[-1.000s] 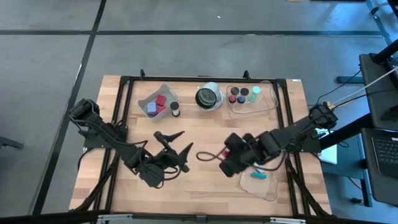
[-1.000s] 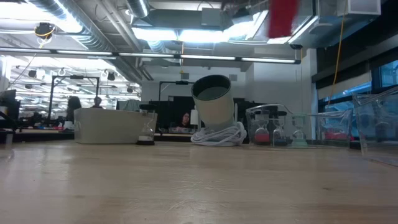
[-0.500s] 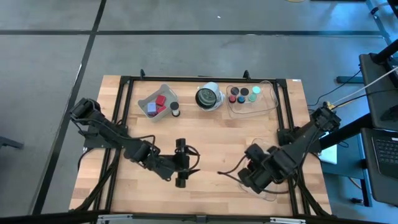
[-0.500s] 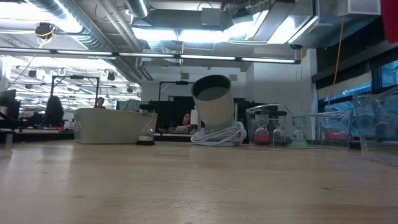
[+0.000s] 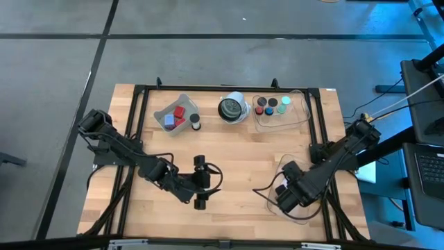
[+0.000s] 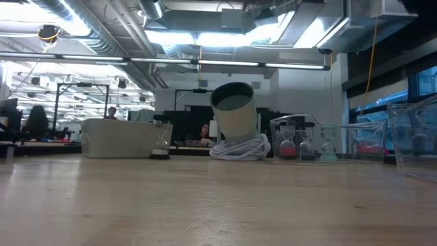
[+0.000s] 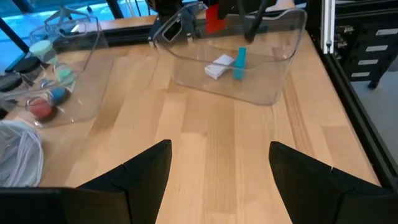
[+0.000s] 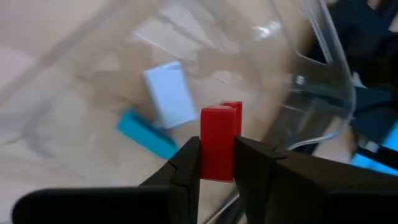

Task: Pick & Place Office items
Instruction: Put the red digital clock into the bottom transparent bin, then put the blue hourglass into the top transparent bin

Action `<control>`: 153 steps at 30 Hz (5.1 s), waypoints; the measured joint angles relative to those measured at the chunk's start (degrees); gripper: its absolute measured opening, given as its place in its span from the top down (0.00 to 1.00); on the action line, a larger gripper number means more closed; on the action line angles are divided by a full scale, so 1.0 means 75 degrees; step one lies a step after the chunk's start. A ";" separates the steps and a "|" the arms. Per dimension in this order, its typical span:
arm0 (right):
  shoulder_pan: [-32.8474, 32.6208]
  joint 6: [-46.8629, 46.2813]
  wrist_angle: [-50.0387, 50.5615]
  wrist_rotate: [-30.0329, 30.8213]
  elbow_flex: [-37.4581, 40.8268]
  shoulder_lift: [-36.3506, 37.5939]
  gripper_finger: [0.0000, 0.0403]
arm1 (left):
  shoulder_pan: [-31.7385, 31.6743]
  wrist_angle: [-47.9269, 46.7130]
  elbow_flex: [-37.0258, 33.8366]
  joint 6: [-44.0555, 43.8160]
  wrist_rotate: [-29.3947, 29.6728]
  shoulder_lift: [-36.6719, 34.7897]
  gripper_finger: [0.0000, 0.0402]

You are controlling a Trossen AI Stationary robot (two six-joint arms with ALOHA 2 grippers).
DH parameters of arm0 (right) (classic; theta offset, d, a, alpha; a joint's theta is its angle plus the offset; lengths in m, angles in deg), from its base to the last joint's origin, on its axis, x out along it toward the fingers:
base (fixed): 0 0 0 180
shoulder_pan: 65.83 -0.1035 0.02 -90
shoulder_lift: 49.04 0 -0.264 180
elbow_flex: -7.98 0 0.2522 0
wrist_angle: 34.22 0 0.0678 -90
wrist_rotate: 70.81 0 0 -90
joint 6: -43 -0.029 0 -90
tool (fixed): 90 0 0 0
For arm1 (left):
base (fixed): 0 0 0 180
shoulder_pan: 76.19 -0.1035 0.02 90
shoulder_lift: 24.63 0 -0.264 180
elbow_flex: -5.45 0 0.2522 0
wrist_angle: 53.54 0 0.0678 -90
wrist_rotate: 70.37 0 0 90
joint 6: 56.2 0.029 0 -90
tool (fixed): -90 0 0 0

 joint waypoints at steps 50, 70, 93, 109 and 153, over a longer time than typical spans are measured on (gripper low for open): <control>0.0246 0.1228 -0.1105 0.0073 0.0564 -0.0003 0.27 | 0.0099 -0.4124 0.0000 -0.3968 -0.2690 -0.0008 0.34; 0.0339 0.2239 -0.0951 0.2988 -0.1725 -0.0003 0.29 | 0.1077 -1.0397 0.0005 -0.8290 -0.2578 -0.0008 0.34; 0.0523 0.2492 -0.1056 0.2505 -0.1722 -0.0003 0.29 | 0.2246 -0.9062 -0.0916 -1.0385 -0.2574 -0.3411 0.50; 0.0706 0.2636 -0.1365 0.2590 -0.1723 -0.0003 0.29 | 0.2287 -0.8966 -0.1385 -1.0533 -0.3753 -0.2817 0.29; 0.0674 0.2886 -0.1636 0.2835 -0.1722 -0.0003 0.29 | 0.3576 -0.9750 -0.1385 -1.4474 -0.2326 -0.1651 0.24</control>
